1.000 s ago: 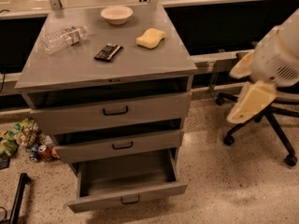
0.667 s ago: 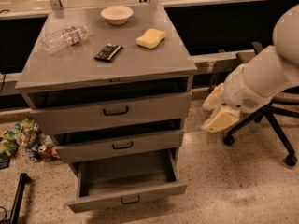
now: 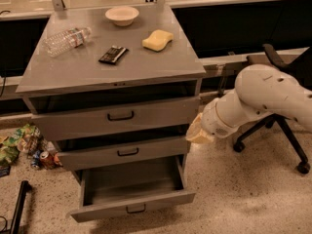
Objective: Close bottom drawer
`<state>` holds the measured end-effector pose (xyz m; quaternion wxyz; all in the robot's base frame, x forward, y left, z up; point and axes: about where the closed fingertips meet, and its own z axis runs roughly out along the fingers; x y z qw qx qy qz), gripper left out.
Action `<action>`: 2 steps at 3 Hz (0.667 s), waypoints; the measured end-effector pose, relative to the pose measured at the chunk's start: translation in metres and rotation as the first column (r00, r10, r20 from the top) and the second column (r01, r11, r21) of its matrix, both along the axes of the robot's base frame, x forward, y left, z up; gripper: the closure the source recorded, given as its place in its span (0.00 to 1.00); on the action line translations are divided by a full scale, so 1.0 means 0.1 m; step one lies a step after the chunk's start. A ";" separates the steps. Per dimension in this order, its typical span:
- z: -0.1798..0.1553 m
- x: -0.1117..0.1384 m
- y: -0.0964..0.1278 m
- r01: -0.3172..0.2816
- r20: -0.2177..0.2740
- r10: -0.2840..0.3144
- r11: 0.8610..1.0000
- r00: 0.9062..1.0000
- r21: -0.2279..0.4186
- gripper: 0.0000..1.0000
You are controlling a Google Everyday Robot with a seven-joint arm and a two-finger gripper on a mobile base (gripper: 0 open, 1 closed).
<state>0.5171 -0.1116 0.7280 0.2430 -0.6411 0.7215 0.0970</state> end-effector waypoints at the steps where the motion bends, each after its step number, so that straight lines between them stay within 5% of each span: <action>1: -0.01 0.00 0.00 -0.001 -0.001 0.001 1.000 1.000 0.000 1.00; 2: -0.37 0.06 0.10 -0.025 0.002 0.025 0.999 1.000 0.037 1.00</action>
Offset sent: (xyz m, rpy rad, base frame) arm 0.0219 0.0296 -0.1204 0.1245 -0.0117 0.0769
